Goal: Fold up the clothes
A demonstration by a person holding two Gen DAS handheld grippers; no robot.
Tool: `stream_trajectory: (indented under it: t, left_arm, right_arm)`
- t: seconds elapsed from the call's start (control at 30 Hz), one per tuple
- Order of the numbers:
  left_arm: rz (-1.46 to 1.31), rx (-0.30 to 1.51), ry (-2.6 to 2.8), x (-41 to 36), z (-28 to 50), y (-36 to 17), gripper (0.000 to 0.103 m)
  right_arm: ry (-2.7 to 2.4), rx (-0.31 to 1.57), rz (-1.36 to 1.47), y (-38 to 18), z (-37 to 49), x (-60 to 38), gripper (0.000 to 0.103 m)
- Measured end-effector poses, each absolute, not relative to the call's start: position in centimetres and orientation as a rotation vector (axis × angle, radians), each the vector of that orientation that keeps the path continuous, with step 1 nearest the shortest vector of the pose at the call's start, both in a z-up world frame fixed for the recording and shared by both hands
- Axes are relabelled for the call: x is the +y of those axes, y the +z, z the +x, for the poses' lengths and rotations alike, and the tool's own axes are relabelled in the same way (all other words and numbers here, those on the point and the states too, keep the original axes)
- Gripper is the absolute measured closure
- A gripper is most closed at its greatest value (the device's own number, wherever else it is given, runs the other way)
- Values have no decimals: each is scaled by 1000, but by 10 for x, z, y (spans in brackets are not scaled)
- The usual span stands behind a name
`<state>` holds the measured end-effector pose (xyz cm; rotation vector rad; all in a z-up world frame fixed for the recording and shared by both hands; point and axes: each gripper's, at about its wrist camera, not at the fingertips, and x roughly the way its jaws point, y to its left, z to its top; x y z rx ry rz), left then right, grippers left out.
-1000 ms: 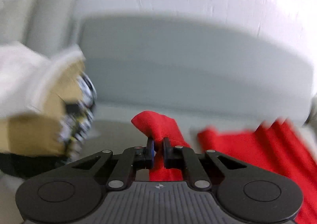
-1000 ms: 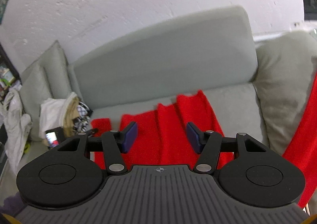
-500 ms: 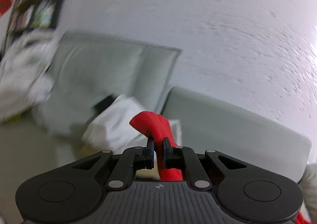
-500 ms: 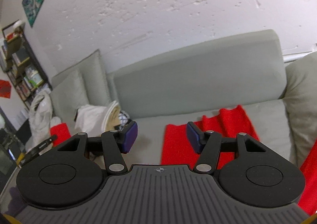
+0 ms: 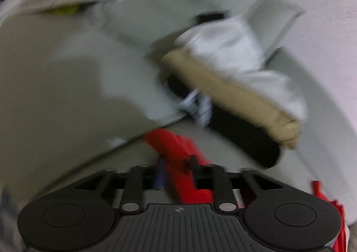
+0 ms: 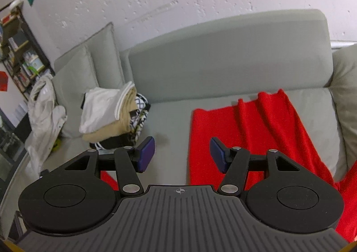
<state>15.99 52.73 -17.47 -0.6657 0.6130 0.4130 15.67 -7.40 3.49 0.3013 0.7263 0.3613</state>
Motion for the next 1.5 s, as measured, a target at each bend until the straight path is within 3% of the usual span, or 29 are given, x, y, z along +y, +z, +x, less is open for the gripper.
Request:
stream_trajectory:
  t: [0.33, 0.4, 0.67, 0.73, 0.8, 0.9, 1.23, 1.3, 1.37, 1.5]
  left_arm:
    - [-600, 778, 164, 448, 57, -117, 63]
    - [-692, 785, 60, 425, 39, -125, 63]
    - [-992, 715, 110, 402, 45, -180, 69]
    - [-1002, 715, 117, 402, 53, -185, 73]
    - [-1008, 736, 121, 400, 61, -188, 100]
    - [-958, 740, 157, 393, 60, -177, 103]
    - [-798, 804, 256, 380, 32, -146, 99]
    - [-739, 810, 272, 371, 23, -127, 85]
    - [-612, 809, 279, 355, 12, -104, 78]
    - [-485, 783, 165, 306, -19, -68, 73]
  right_arm:
    - [350, 752, 322, 61, 104, -114, 38]
    - [349, 752, 313, 60, 86, -121, 33]
    - [370, 794, 430, 39, 46, -142, 33]
    - [371, 783, 432, 38, 36, -147, 33]
    - [363, 770, 427, 38, 27, -152, 33]
    - [356, 763, 441, 37, 19, -161, 33]
    - [336, 797, 492, 21, 4, -183, 33]
    - [338, 812, 502, 16, 3, -185, 33]
    - [335, 823, 511, 13, -3, -192, 33]
    - [286, 845, 522, 0, -17, -217, 31]
